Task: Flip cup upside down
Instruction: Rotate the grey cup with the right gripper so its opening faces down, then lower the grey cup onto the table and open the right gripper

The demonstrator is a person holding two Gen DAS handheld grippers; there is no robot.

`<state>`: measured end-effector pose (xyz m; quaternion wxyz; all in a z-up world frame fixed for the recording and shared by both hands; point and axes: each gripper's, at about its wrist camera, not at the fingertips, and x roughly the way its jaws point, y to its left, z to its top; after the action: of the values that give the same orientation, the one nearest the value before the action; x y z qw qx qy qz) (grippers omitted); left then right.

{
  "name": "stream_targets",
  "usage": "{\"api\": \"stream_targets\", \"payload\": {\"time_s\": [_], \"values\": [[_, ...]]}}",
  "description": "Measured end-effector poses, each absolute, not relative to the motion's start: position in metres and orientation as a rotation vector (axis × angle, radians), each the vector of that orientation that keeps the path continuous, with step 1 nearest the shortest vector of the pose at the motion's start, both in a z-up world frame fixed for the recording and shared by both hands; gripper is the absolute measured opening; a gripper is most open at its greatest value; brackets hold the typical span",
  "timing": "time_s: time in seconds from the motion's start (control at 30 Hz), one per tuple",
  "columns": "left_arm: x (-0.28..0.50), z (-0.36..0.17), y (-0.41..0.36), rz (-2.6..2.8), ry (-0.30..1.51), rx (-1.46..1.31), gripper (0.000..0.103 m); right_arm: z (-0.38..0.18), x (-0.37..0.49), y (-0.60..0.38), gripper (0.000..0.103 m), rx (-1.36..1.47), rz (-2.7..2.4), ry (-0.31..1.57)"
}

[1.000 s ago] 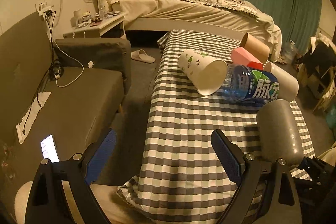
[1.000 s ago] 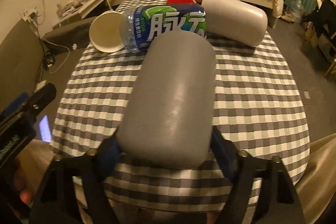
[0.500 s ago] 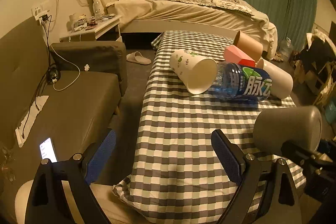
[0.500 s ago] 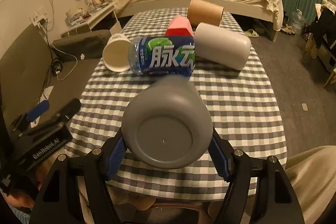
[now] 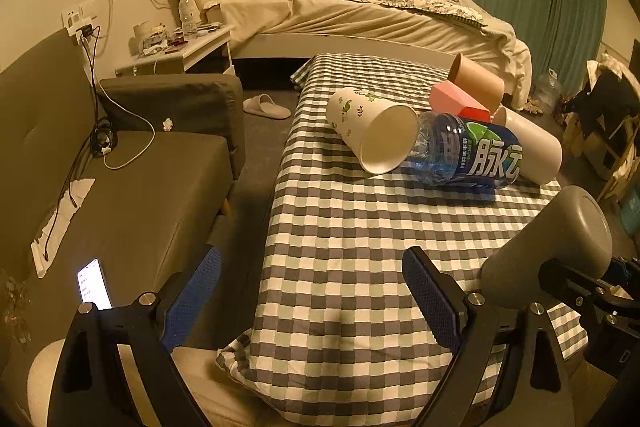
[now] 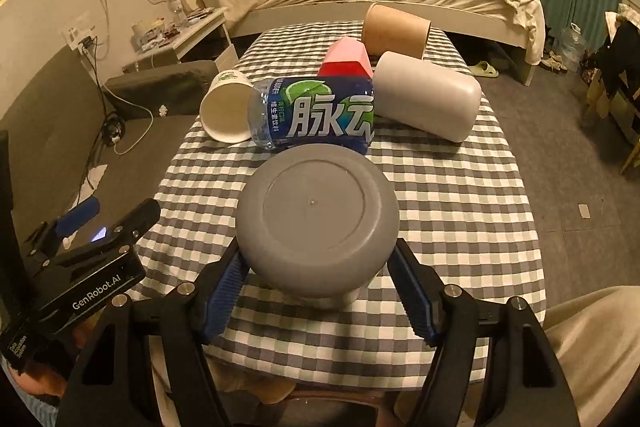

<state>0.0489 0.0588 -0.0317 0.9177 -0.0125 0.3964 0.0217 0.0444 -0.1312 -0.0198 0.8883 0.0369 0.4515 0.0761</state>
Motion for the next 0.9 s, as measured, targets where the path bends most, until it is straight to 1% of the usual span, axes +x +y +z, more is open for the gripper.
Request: {"api": "stream_targets", "payload": {"time_s": [0.03,0.13,0.17,0.27,0.33,0.47,0.6,0.8,0.9], "values": [[0.049,-0.032,0.058,0.044,0.816,-0.023,0.095,-0.02,0.045,-0.131,0.071,0.074,0.158,0.936],[0.049,-0.033,0.057,0.046,0.82,-0.014,0.095,-0.025,0.05,-0.13,0.077,0.074,0.163,0.94],[0.049,-0.034,0.057,0.047,0.822,-0.012,0.095,-0.027,0.051,-0.13,0.077,0.07,0.164,0.942],[0.049,-0.035,0.057,0.051,0.826,-0.011,0.095,-0.033,0.056,-0.128,0.077,0.054,0.169,0.951],[0.05,-0.035,0.058,0.056,0.829,-0.012,0.095,-0.032,0.057,-0.126,0.072,0.048,0.177,0.938],[0.051,-0.036,0.059,0.058,0.835,-0.014,0.095,-0.024,0.056,-0.124,0.072,0.031,0.182,0.882],[0.052,-0.036,0.057,0.056,0.835,-0.006,0.095,-0.034,0.063,-0.123,0.072,0.023,0.189,0.919],[0.048,-0.033,0.052,0.049,0.817,0.012,0.095,-0.034,0.062,-0.122,0.072,0.017,0.193,0.909],[0.041,-0.028,0.048,0.041,0.792,0.018,0.095,-0.03,0.06,-0.124,0.074,0.023,0.19,0.89]]}}
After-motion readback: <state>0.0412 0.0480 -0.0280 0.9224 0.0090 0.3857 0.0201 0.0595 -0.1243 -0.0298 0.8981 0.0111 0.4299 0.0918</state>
